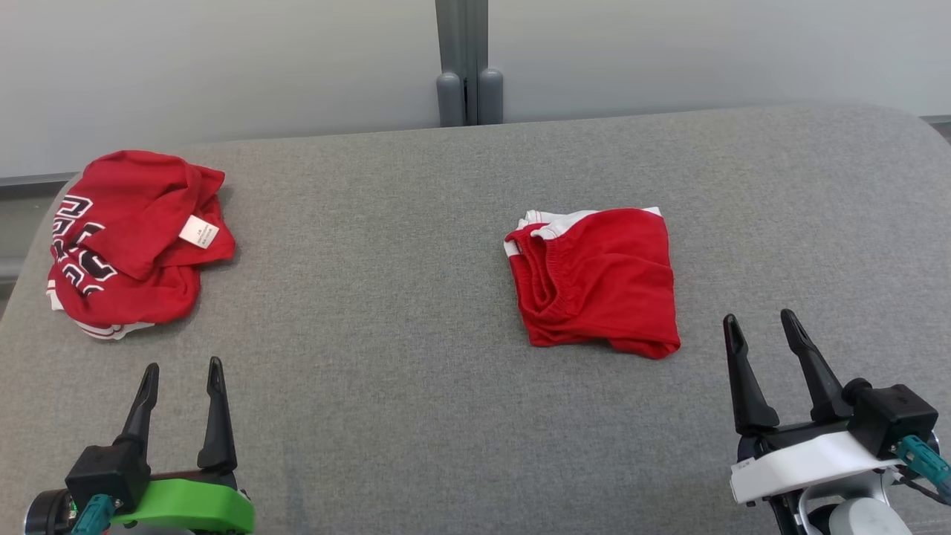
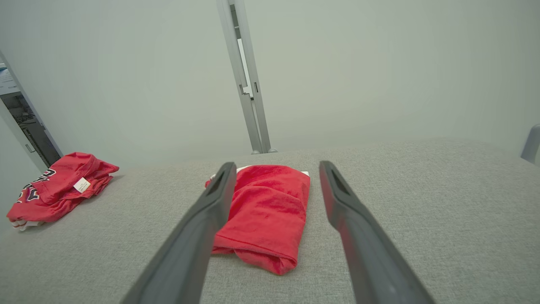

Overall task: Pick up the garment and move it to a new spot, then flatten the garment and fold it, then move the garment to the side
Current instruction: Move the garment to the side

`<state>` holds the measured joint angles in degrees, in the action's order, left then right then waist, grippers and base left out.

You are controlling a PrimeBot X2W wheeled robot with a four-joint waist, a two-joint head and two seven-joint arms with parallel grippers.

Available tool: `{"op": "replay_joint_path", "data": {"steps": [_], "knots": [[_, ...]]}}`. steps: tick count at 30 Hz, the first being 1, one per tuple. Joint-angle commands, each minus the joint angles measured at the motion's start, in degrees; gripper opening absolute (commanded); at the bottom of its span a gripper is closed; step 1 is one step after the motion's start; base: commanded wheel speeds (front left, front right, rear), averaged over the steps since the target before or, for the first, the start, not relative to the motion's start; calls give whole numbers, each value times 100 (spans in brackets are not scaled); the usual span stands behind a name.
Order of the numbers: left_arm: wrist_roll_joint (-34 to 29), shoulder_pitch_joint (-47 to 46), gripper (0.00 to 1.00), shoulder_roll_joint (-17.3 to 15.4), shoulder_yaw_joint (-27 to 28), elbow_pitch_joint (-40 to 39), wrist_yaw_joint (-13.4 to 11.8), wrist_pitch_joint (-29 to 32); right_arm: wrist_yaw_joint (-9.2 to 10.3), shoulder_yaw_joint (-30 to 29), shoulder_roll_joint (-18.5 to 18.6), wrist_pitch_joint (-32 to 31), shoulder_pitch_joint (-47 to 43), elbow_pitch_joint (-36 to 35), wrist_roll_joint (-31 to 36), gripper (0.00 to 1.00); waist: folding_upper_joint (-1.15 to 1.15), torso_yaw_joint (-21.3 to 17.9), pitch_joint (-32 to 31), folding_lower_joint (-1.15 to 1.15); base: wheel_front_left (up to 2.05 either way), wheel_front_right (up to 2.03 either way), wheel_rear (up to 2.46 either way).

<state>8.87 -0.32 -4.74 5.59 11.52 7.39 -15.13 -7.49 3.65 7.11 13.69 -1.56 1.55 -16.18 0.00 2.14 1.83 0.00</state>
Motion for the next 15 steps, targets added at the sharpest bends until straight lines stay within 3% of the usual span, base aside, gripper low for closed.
{"op": "replay_joint_path", "data": {"steps": [1, 15], "knots": [[-58, 68, 100, -33, 6, -13, 11, 0, 0, -15, -4, -9, -52, 14, 51, 100, 0, 0, 3, 0, 0, 0, 0], [-3, 84, 100, -55, 41, 15, 7, 0, 0, -3, 42, -17, 1, 98, 190, 100, 0, 8, -9, 0, 0, 0, 0]]}}
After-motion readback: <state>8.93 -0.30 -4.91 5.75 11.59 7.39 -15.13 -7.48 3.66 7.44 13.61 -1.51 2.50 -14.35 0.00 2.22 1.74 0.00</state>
